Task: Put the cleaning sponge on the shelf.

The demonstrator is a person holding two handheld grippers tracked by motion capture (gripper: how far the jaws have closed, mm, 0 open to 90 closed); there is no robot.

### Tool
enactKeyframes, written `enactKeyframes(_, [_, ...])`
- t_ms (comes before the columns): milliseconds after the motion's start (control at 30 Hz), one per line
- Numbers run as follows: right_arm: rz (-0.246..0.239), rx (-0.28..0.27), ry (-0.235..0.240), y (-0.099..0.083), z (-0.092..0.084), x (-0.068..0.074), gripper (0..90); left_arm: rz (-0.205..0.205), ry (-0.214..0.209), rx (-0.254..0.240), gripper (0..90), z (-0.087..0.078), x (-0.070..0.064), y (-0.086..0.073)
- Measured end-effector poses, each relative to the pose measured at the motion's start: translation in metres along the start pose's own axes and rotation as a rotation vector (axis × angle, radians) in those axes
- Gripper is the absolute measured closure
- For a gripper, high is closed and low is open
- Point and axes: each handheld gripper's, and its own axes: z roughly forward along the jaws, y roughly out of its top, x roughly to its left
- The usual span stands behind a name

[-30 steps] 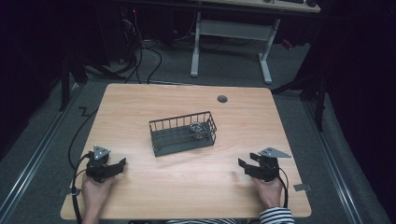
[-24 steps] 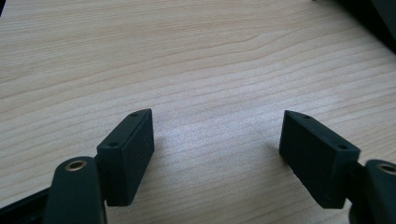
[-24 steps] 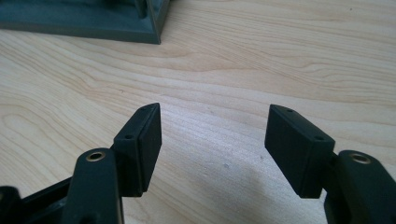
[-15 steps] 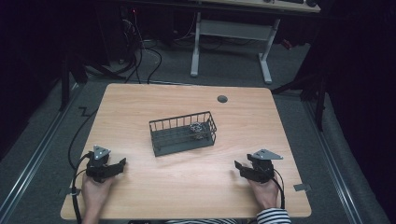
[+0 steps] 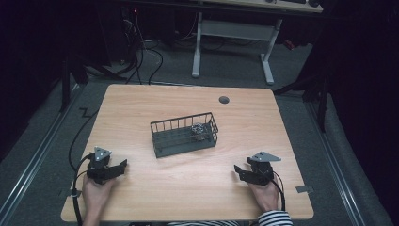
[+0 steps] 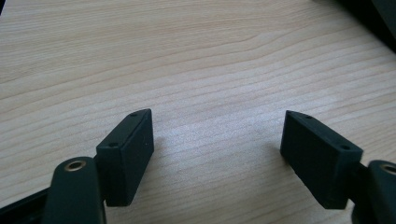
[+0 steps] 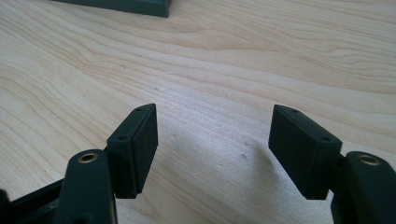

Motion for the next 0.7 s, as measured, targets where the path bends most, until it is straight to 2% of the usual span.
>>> enactKeyframes(167, [0.004,0.02,-0.005,-0.0042,0.0041,0.0004,32.7,0.003,-0.002,0.0,25.7,0.0,-0.0002,0.0])
enactKeyframes(333, [-0.028,0.024,-0.032,-0.0052,0.004,0.0029,32.9,0.003,-0.003,0.002,25.7,-0.0001,-0.0002,0.0001])
enactKeyframes(700, [-0.028,0.026,-0.031,-0.0052,0.0039,0.0026,32.4,0.004,-0.011,0.003,24.3,0.0003,0.0001,0.0003])
